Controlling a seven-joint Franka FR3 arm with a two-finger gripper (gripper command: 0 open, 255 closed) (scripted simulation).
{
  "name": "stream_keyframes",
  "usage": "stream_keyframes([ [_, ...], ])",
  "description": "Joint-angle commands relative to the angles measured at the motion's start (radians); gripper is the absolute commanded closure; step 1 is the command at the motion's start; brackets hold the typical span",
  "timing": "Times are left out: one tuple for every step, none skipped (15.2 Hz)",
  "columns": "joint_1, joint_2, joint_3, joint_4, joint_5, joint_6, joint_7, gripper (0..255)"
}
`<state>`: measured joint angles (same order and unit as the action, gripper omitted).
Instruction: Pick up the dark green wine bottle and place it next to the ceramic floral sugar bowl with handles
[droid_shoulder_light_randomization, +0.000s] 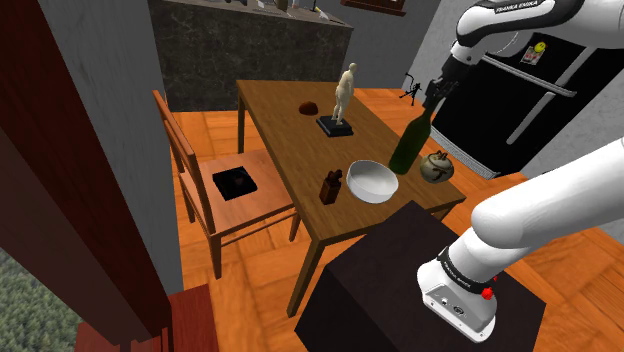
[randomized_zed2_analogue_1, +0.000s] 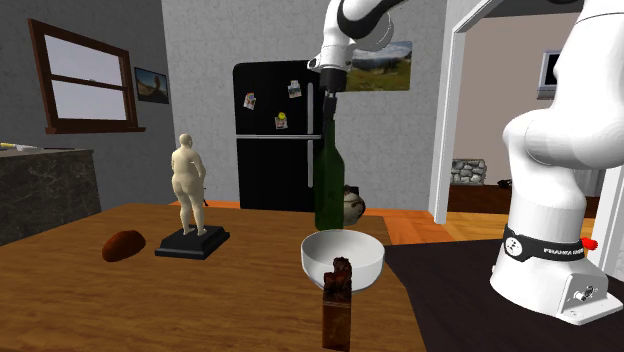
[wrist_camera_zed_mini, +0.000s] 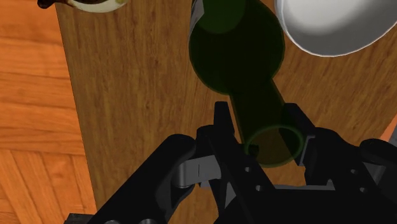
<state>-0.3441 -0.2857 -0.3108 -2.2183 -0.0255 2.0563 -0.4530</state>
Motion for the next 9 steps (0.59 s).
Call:
stream_keyframes([
  [0.0,0.006,-0.002,-0.022,0.001,0.029,-0.003,255],
  [0.0,0.009,-0.003,-0.033,0.002,0.042,-0.004,255],
  [0.0,0.013,-0.004,-0.043,0.003,0.056,-0.006,255],
  [0.0,0.017,-0.006,-0.053,0.004,0.07,-0.007,255],
  [0.0,0.021,-0.007,-0.063,0.005,0.084,-0.009,255],
  [0.0,0.025,-0.008,-0.072,0.006,0.098,-0.01,255],
  [0.0,0.03,-0.009,-0.082,0.008,0.111,-0.012,255],
  [0.001,0.035,-0.01,-0.091,0.009,0.125,-0.014,255],
  [0.001,0.034,-0.01,-0.091,0.009,0.125,-0.014,255],
])
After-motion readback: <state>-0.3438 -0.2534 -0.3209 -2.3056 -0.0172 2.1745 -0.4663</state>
